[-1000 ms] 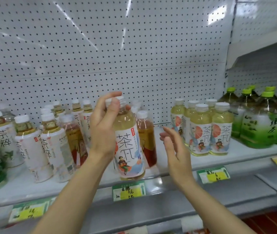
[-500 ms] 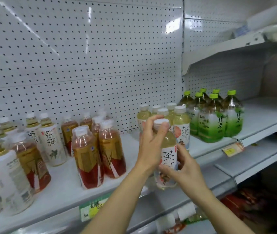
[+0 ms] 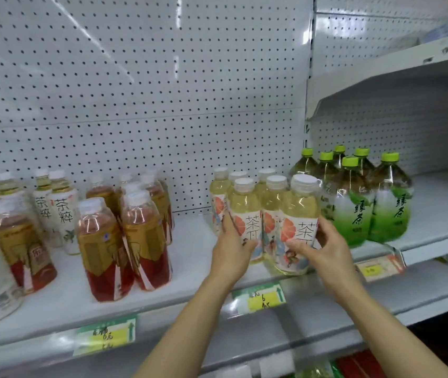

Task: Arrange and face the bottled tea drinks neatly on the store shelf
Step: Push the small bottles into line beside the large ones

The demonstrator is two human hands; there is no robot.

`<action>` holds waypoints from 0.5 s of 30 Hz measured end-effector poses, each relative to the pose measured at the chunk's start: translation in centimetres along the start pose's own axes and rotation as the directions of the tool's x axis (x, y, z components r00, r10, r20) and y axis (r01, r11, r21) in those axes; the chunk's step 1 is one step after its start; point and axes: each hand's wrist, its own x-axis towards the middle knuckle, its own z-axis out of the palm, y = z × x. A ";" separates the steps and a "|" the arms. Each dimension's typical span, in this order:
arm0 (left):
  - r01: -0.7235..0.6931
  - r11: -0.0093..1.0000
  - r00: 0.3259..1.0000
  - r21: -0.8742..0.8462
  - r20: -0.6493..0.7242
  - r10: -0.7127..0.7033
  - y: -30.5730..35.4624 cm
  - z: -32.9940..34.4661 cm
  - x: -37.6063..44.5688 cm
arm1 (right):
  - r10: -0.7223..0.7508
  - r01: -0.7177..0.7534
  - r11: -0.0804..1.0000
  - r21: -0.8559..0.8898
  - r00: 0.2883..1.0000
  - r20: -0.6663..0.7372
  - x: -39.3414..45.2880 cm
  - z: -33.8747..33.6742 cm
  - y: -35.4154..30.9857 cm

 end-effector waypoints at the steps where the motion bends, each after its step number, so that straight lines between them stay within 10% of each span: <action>1: 0.015 0.999 0.999 0.043 -0.041 -0.013 0.1 0.3 0.0 | -0.013 0.013 1.000 -0.006 1.000 0.010 0.3 0.0 0.4; 15: -0.007 0.953 0.998 0.304 -0.063 0.028 0.5 0.1 -1.5 | -0.026 0.059 0.979 -0.193 0.985 0.173 2.8 2.2 1.9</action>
